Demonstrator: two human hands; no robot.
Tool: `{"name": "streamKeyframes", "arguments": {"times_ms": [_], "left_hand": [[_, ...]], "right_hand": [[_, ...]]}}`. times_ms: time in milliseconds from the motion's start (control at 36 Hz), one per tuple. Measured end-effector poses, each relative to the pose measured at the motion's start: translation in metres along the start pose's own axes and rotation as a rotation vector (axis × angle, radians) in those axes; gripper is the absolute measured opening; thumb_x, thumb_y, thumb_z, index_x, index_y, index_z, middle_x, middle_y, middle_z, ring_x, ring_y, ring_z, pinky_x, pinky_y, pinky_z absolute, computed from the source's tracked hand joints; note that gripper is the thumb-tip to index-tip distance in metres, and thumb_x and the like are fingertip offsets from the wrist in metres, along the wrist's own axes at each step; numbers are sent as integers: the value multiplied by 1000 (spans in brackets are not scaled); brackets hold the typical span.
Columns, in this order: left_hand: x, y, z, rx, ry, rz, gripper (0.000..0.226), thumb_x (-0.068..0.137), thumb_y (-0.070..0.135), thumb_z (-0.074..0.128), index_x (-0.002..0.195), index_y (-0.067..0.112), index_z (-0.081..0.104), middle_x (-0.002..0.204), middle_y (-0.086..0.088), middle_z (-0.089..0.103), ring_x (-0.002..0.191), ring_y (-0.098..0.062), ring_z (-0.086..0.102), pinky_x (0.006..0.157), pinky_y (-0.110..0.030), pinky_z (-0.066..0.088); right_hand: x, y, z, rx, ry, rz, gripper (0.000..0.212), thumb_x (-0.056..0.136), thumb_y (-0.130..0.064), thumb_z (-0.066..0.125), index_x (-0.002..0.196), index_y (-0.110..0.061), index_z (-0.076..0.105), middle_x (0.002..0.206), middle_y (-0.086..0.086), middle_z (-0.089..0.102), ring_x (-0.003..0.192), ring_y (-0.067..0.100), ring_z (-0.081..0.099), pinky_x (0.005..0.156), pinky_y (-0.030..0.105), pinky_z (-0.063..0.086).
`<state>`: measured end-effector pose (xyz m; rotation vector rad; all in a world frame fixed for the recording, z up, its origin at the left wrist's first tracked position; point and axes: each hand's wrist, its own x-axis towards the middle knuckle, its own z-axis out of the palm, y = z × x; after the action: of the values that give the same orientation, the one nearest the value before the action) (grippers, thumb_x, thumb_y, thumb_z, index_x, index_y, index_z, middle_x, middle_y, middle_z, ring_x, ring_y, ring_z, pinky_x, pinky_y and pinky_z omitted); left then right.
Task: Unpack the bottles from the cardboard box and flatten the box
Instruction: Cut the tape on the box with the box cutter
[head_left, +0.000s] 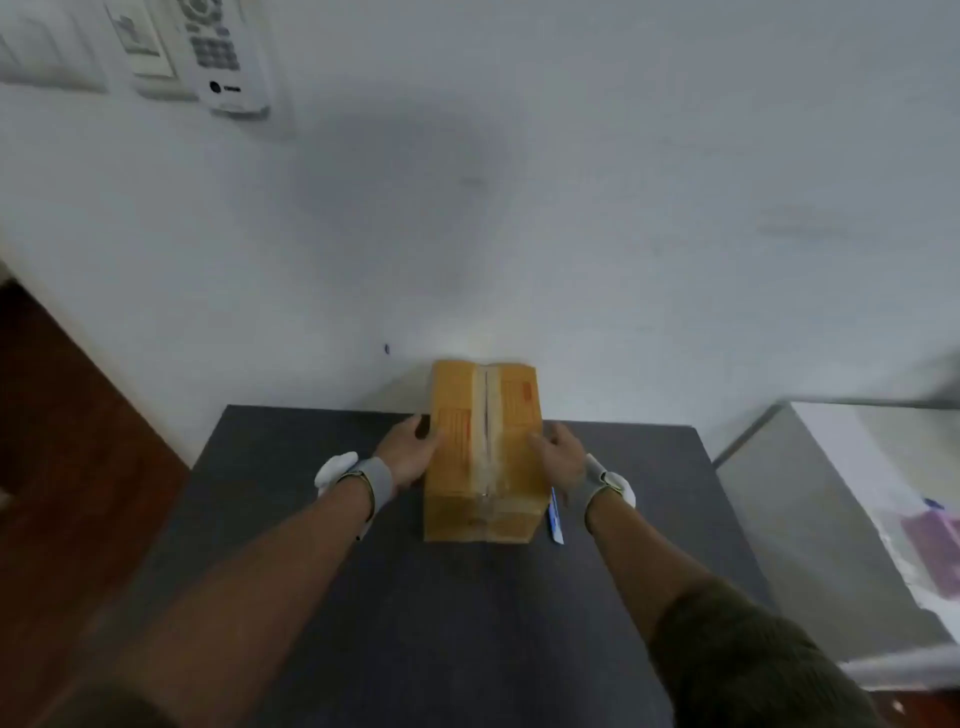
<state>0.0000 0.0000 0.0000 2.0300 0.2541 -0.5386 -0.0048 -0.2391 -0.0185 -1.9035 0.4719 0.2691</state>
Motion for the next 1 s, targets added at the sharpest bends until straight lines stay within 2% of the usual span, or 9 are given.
{"name": "streamKeyframes", "arguments": {"times_ms": [56, 111, 194, 250, 444, 556, 694, 861, 1000], "left_hand": [[8, -8, 5, -23, 13, -4, 75, 95, 64, 46, 158, 28, 27, 156, -3, 41, 135, -29, 47, 104, -46, 46], [4, -8, 7, -67, -14, 37, 67, 98, 62, 42, 156, 32, 32, 151, -1, 48, 131, -24, 51, 106, -42, 45], [1, -12, 16, -76, -1, 119, 41, 107, 44, 36, 148, 37, 43, 131, 7, 60, 108, -11, 58, 91, -31, 48], [-1, -17, 19, -51, 33, 158, 40, 108, 41, 33, 148, 40, 41, 125, 11, 59, 109, -11, 57, 92, -32, 47], [-6, -22, 13, -57, 25, 159, 41, 109, 36, 31, 149, 41, 41, 125, 13, 54, 116, -13, 52, 101, -35, 43], [-15, -30, 3, -2, 0, 143, 43, 110, 35, 30, 152, 38, 38, 130, 14, 51, 125, -14, 48, 103, -35, 39], [-33, -47, -6, 78, -10, 141, 44, 109, 36, 30, 153, 39, 35, 142, 10, 50, 132, -16, 46, 101, -33, 37], [-53, -68, -13, 126, 8, 168, 43, 109, 37, 32, 151, 38, 40, 148, 8, 49, 136, -19, 45, 111, -39, 37], [-60, -79, -22, 154, -20, 176, 42, 107, 37, 36, 149, 37, 45, 145, 8, 52, 133, -18, 49, 109, -42, 39]], "right_hand": [[9, 6, 4, -37, 7, 3, 35, 94, -48, 52, 116, -21, 50, 122, 2, 57, 116, 27, 58, 95, 39, 49], [6, 4, 4, -19, -13, 1, 24, 100, -42, 45, 117, -26, 51, 114, -1, 56, 105, 22, 56, 88, 33, 44], [3, 6, 11, 29, -3, -27, 35, 104, -31, 39, 135, -21, 54, 112, -4, 55, 99, 16, 53, 88, 30, 40], [0, 11, 14, 32, 23, -54, 35, 105, -29, 39, 135, -18, 54, 111, -5, 55, 97, 14, 53, 86, 29, 39], [-7, 12, 14, -165, 70, -7, 23, 100, -37, 48, 105, -15, 48, 85, -9, 51, 89, 21, 54, 65, 31, 42], [-39, 14, 16, -87, -50, 65, 29, 100, -37, 51, 112, -12, 41, 94, -5, 53, 85, 17, 57, 69, 45, 59], [-81, 28, 30, 55, -84, 116, 28, 99, -36, 54, 112, -16, 39, 123, 6, 54, 110, 27, 59, 70, 50, 62], [-120, 47, 53, 36, 5, 113, 33, 94, -37, 60, 109, -15, 39, 117, 5, 48, 107, 28, 57, 57, 49, 62], [-138, 61, 64, 97, -38, 120, 40, 92, -38, 62, 112, -14, 37, 124, 6, 45, 110, 30, 55, 58, 51, 61]]}}
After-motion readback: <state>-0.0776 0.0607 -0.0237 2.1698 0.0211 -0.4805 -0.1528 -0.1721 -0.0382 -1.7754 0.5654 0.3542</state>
